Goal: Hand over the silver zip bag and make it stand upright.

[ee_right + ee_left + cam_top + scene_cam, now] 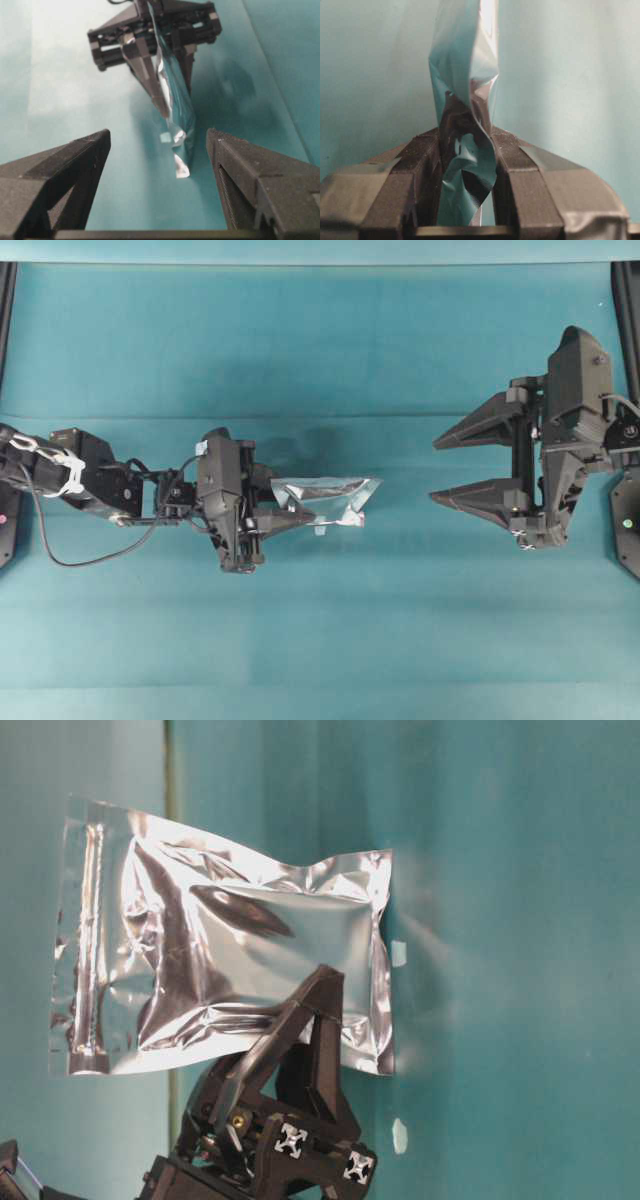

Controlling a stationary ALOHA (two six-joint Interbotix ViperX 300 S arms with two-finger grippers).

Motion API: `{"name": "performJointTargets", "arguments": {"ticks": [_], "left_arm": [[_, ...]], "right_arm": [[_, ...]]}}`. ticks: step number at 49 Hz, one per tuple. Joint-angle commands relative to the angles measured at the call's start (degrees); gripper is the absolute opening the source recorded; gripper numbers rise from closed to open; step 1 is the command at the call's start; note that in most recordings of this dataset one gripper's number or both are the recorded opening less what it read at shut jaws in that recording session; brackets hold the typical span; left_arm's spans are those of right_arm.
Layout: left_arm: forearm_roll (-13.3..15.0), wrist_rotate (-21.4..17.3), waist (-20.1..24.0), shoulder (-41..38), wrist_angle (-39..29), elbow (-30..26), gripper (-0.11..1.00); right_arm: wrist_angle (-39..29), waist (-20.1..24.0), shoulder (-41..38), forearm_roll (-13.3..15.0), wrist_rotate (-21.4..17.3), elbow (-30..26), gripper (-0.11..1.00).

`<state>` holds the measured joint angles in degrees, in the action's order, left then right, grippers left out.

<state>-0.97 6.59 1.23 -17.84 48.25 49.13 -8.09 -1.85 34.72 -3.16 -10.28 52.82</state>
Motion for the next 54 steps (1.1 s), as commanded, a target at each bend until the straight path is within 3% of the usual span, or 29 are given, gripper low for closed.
{"name": "performJointTargets", "arguments": {"ticks": [1,10,20,54], "left_arm": [[-0.18,0.09,-0.7,0.35,-1.49,-0.62,0.3],[-0.62,-0.88,-1.58,0.7,-10.28,-3.52,0.28],[-0.62,-5.01,-1.93,0.62,-10.72,-5.71,0.27],[-0.62,-5.71,0.79,3.16,-12.04,-1.76,0.27]], "right_arm": [[0.44,0.09,0.26,0.0,-0.44,-0.44,0.85],[0.53,0.09,0.26,0.0,-0.44,-0.44,0.85],[0.53,0.09,0.26,0.0,-0.44,-0.35,0.85],[0.53,0.18,0.26,0.0,-0.44,-0.35,0.85]]}}
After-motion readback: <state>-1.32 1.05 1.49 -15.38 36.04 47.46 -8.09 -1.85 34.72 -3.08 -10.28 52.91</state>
